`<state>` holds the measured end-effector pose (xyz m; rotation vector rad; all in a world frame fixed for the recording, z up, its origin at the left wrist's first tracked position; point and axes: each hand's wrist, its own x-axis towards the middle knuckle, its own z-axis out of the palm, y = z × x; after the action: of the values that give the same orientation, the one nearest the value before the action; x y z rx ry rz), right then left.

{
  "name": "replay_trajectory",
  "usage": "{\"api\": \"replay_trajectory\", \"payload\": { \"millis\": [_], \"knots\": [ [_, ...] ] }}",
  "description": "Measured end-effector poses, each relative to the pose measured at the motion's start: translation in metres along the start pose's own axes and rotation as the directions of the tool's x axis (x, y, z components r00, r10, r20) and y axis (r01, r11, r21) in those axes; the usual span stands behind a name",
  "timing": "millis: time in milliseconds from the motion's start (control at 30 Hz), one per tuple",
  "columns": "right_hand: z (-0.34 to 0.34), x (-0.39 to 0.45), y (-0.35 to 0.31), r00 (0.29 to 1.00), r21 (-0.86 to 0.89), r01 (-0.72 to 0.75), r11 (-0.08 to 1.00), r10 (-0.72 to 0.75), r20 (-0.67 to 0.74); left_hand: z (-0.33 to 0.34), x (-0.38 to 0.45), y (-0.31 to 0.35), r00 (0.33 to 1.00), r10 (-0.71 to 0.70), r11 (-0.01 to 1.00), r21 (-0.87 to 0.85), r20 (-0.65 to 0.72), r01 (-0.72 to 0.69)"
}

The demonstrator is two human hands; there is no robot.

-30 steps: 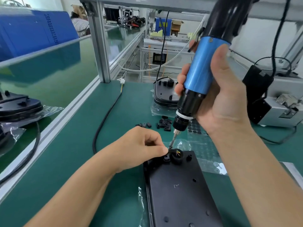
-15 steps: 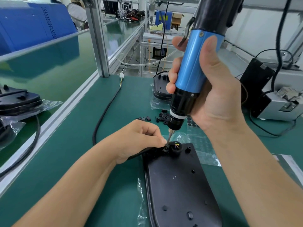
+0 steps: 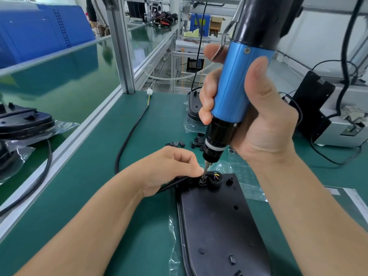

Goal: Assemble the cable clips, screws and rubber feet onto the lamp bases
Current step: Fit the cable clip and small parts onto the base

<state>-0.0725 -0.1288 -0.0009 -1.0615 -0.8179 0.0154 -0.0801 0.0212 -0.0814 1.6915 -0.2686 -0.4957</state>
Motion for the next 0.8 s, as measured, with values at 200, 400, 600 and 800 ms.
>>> {"api": "replay_trajectory", "payload": {
  "millis": [200,400,600,800],
  "knots": [
    [0.001,0.001,0.004,0.997,0.01,-0.01,1.0,0.009,0.075,-0.001,0.0,-0.001,1.0,-0.002,1.0,-0.018,0.009,0.002],
    [-0.001,0.003,0.008,0.996,0.07,-0.043,0.997,0.037,0.087,-0.001,0.0,-0.002,1.0,0.007,1.0,-0.026,0.01,-0.006],
    [-0.005,0.003,0.01,0.994,0.111,-0.061,0.992,0.05,0.099,0.001,0.0,-0.001,1.0,0.013,1.0,-0.027,0.009,-0.013],
    [-0.006,0.004,0.011,0.991,0.144,-0.077,0.987,0.06,0.119,0.0,-0.002,-0.003,0.999,0.046,0.999,0.014,0.027,-0.046]
  ]
}}
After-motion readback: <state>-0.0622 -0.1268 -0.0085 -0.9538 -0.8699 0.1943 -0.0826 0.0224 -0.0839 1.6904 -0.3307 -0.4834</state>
